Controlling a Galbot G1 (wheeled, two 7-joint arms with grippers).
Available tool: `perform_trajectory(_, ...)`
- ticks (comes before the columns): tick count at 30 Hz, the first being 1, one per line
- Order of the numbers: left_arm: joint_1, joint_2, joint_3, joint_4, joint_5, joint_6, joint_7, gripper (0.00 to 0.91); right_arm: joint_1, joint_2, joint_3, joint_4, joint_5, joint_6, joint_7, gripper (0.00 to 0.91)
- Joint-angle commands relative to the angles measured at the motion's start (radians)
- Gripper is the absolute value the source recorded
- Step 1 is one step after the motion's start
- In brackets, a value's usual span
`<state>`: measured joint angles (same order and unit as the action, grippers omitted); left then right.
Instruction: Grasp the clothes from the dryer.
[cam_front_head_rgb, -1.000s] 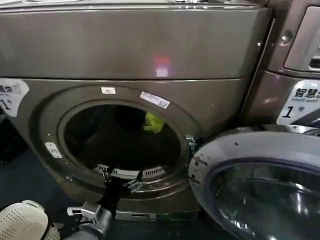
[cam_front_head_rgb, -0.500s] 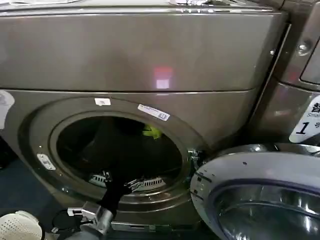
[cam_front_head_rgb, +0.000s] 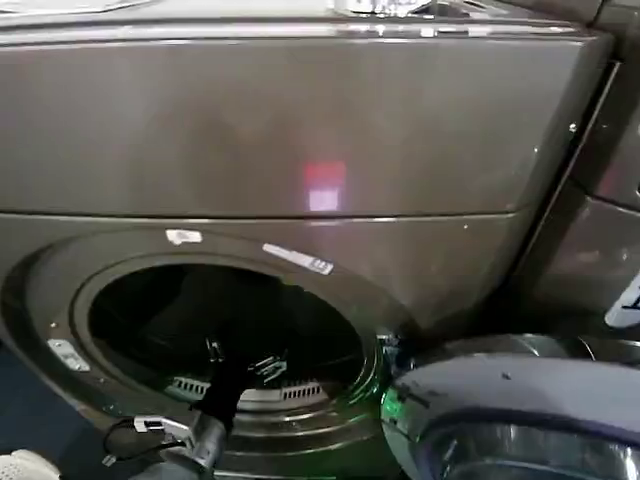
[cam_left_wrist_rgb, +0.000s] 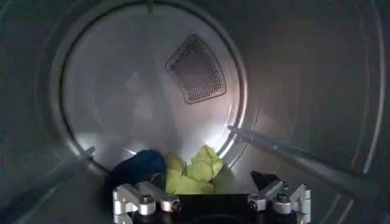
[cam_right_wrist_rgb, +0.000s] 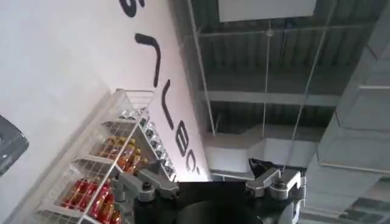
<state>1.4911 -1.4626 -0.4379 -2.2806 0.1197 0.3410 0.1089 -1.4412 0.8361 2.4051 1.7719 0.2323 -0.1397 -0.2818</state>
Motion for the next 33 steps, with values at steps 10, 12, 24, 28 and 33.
perform_trajectory(10, -0.368, -0.040, -0.026, 0.285, 1.120, -0.210, 0.189, 0.907, -0.120, -0.008, 0.123, 0.022, -0.025, -0.039, -0.001, 0.907)
perform_trajectory(12, -0.445, -0.070, -0.023, 0.365, 1.195, -0.237, 0.225, 0.907, -0.130, -0.013, 0.130, 0.013, -0.029, -0.038, -0.003, 0.907)
perform_trajectory(24, -0.843, -0.195, -0.073, 0.752, 1.528, -0.287, 0.425, 0.907, -0.139, -0.012, 0.137, 0.001, -0.044, -0.029, -0.023, 0.907)
perform_trajectory(28, -0.920, -0.195, -0.114, 0.857, 1.602, -0.297, 0.453, 0.907, -0.138, -0.006, 0.137, 0.001, -0.046, -0.028, -0.027, 0.907)
perform_trajectory(33, -0.988, -0.195, -0.143, 0.941, 1.640, -0.299, 0.499, 0.907, -0.131, -0.004, 0.130, -0.001, -0.046, -0.026, -0.029, 0.907)
